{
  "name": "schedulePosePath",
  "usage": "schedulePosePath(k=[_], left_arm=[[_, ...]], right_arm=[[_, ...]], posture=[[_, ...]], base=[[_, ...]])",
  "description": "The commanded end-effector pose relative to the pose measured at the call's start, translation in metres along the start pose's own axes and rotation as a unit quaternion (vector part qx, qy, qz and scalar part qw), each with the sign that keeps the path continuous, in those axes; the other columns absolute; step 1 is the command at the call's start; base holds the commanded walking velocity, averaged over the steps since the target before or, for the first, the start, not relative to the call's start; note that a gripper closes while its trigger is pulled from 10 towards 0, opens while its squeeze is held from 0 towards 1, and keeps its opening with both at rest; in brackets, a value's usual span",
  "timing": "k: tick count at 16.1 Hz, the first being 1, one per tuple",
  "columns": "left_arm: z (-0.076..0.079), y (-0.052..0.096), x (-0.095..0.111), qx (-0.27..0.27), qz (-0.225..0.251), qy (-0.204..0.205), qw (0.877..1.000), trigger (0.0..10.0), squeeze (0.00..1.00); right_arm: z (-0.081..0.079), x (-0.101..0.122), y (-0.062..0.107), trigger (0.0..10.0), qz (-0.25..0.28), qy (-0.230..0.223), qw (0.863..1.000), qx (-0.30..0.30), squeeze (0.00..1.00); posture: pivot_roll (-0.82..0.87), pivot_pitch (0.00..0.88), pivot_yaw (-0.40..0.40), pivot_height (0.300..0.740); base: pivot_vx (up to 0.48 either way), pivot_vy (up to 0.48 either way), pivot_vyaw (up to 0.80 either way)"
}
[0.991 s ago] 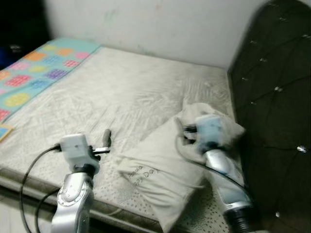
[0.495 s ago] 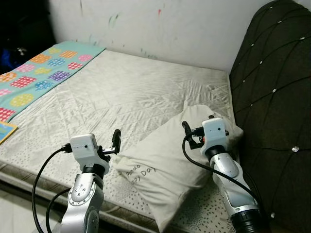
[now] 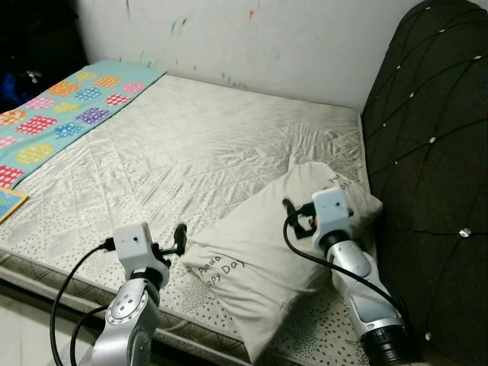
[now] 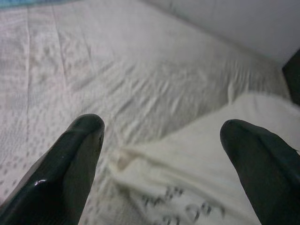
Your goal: Clean up the room
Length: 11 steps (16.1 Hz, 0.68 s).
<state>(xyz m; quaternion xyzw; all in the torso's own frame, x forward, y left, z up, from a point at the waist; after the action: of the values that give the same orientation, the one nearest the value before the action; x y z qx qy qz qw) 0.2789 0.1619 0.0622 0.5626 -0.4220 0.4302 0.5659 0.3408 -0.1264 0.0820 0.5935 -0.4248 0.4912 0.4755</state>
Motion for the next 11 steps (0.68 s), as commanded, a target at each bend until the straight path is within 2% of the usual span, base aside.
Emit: schedulePosePath(k=[1, 3, 6, 8, 11], left_arm=[[0.000, 0.000, -0.009, -0.008, -0.030, -0.007, 0.999, 10.0, 0.00], [-0.003, 0.005, -0.015, -0.027, -0.051, -0.017, 0.998, 10.0, 0.00], [-0.005, 0.011, -0.014, -0.041, -0.051, -0.036, 0.997, 10.0, 0.00], [0.000, 0.012, -0.012, -0.054, -0.045, -0.036, 0.997, 10.0, 0.00], [0.017, 0.012, -0.002, -0.085, -0.013, -0.036, 0.996, 10.0, 0.00]], right_arm=[[0.003, -0.003, -0.003, 10.0, -0.020, 0.001, 1.000, -0.005, 0.00], [0.006, -0.009, -0.001, 10.0, -0.043, -0.004, 0.999, -0.011, 0.00], [0.008, -0.017, 0.004, 10.0, -0.068, -0.001, 0.998, -0.015, 0.00], [0.010, -0.021, 0.010, 10.0, -0.072, -0.029, 0.997, -0.028, 0.00], [0.015, -0.022, 0.015, 10.0, -0.074, -0.034, 0.996, -0.036, 0.00]], posture=[[-0.04, 0.000, -0.052, 0.740], [-0.03, 0.000, -0.050, 0.740], [-0.03, 0.000, -0.044, 0.740], [-0.05, 0.000, -0.035, 0.740], [-0.07, 0.000, -0.031, 0.740]], base=[[0.000, 0.000, 0.00], [0.000, 0.000, 0.00], [0.000, 0.000, 0.00], [0.000, 0.000, 0.00], [0.000, 0.000, 0.00]])
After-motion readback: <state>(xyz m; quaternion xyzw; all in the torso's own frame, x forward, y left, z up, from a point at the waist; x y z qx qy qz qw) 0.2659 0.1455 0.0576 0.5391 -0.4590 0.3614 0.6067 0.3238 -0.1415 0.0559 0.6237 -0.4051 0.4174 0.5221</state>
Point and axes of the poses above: a point about 5 cm out from each wrist's last joint towards the gripper, its own y axis pointing back from the gripper into the wrist, its own x axis along the axis of the wrist's last joint, z = x × y, the point moved 3 cm from there along -y, pointing out of the wrist towards the gripper, and after that the axes turned 14 degrees about -y, right-handed, at the moved point
